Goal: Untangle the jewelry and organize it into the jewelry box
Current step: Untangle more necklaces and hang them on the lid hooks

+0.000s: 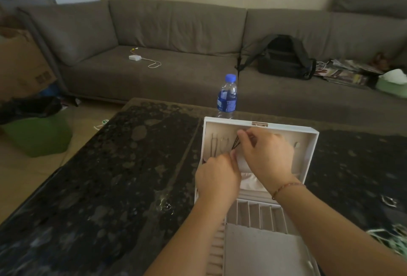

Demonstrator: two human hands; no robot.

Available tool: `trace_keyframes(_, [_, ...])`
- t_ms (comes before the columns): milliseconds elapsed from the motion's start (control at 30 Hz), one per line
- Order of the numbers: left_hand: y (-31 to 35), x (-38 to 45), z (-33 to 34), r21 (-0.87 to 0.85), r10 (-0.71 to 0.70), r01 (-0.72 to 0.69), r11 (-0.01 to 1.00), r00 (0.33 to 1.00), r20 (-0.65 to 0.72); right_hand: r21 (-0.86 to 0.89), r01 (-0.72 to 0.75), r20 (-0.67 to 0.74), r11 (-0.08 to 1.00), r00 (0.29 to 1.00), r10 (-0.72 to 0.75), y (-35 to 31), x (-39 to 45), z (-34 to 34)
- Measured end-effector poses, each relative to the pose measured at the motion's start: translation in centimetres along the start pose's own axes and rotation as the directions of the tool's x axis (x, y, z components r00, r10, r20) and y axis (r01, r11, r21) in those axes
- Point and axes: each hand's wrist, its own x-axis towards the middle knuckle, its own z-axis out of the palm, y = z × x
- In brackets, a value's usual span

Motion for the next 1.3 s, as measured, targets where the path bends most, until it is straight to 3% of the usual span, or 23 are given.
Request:
trace_keyframes(100, [0.5,0.3,-0.1,-0.026,-0.087,0.086,0.996,0.996,-0.009,0.025,0.013,-0.050,1.000,0.999,-0.012,0.4,0.0,0.6])
trace_keyframes(333, [1.1,0.2,-0.4,-0.065,-0.114,0.114,0.991,0.993,0.012,0.091,-0.015,-0.116,0.996,0.993,0.026,0.0,-0.3,1.8])
trace_keyframes(533, [1.4,0.5,-0.1,-0.003,-0.142,0.143,0.990,0.987,0.077,0.000,-0.180,0.028,0.984,0.983,0.180,-0.3,0.5,1.0])
trace_keyframes(600, [1.3,0.4,-0.1,0.013,-0.145,0.144,0.989,0.983,0.110,-0.021,-0.175,0.052,0.984,0.983,0.176,-0.1,0.6,0.9])
trace_keyframes(733, [1.5,0.2,-0.8,0.086,-0.122,0.108,0.990,0.976,0.179,0.038,0.014,0.013,0.999,1.000,-0.014,1.2,-0.6,1.2])
trace_keyframes(833, [1.6,0.1,-1.5,0.213,-0.019,-0.042,0.976,0.961,0.276,0.127,0.240,0.019,0.962,0.970,-0.244,2.8,-3.1,1.1])
trace_keyframes(900, [1.1,-0.5,-1.7,0.256,0.072,-0.154,0.955,0.950,0.303,0.222,0.295,0.066,0.929,0.946,-0.316,3.9,-4.5,1.1])
trace_keyframes(1033, [-1.0,-2.7,-1.7,0.162,0.272,-0.316,0.935,0.930,0.246,0.353,0.327,0.161,0.877,0.902,-0.402,5.1,-5.1,0.6])
trace_keyframes(1133, [-2.0,-3.4,-1.7,0.119,0.309,-0.342,0.932,0.924,0.226,0.321,0.437,0.225,0.840,0.827,-0.516,5.4,-5.0,0.1])
trace_keyframes(1300, [-2.7,-4.0,-2.2,-0.085,0.376,-0.371,0.925,0.925,0.053,0.301,0.388,0.362,0.871,0.799,-0.481,5.7,-4.5,0.0])
